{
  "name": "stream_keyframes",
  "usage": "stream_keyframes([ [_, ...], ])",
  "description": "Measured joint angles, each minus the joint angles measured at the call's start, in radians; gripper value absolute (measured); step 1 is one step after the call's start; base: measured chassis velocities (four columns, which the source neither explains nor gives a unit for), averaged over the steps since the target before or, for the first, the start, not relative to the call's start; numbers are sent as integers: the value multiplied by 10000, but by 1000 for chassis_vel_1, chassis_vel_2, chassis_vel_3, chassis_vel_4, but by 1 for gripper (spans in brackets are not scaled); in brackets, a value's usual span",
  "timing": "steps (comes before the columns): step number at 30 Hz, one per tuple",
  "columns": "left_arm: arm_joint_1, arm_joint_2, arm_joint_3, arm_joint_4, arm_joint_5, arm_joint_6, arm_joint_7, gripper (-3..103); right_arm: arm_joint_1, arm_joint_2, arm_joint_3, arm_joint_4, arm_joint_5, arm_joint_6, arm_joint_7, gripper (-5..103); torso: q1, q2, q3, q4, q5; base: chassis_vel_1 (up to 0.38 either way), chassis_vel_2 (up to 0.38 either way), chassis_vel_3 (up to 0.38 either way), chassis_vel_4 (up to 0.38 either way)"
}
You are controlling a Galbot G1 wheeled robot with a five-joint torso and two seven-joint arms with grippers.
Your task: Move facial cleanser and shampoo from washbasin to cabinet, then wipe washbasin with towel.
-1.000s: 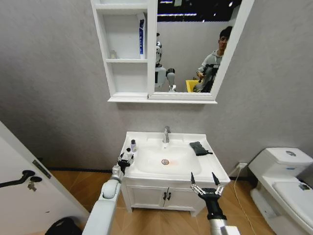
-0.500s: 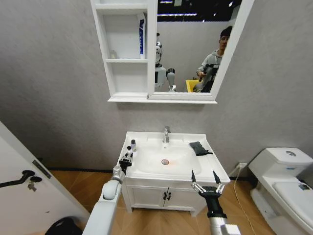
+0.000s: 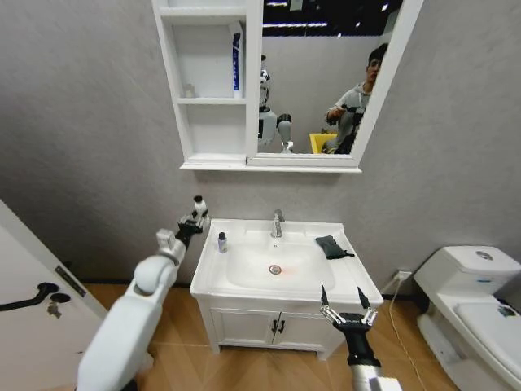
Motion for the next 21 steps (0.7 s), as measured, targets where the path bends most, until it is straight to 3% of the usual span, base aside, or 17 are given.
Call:
stream_keyframes([
  [2, -1229, 379, 505, 432, -820, 621, -347, 28, -69, 31, 17, -114, 3, 106, 0, 100, 0, 0, 1, -3, -2, 0, 0, 0, 0],
  [5, -1650, 502, 664, 582, -1005, 819, -389, 28, -78, 33, 20, -139, 4, 128, -2, 100, 1, 0, 1, -4, -6, 0, 0, 0, 0],
  [7, -3019, 766, 1238, 1159, -1421, 1264, -483, 28, -68, 50, 36, -280, 7, 180, 28, 100, 0, 0, 0, 0, 6, 0, 0, 0, 0],
  [9, -3994, 763, 1699, 1751, -1752, 1764, -593, 28, -5, 78, 30, -324, 7, 180, 65, 100, 1, -1, 2, -1, -8, 0, 0, 0, 0],
  [11, -4585, 726, 1934, 2046, -1993, 2084, -636, 28, 40, 99, 20, -324, 8, 174, 71, 100, 2, -1, 1, -1, 0, 0, 0, 0, 0],
  [13, -5661, 619, 2374, 2727, -2128, 2630, -310, 28, 130, 116, 24, -402, 6, 168, 73, 100, 1, -1, 2, -1, -2, 0, 0, 0, 0],
  [17, -6390, 463, 2637, 3402, -2039, 2759, -46, 28, 176, 113, 52, -500, 22, 171, 78, 100, 1, 0, 0, -1, 5, 0, 0, 0, 0],
  [21, -7500, -73, 2994, 5034, -1795, 2804, 256, 28, 251, 86, 104, -687, 149, 230, 84, 100, 1, -1, 1, -2, 1, 0, 0, 0, 0],
])
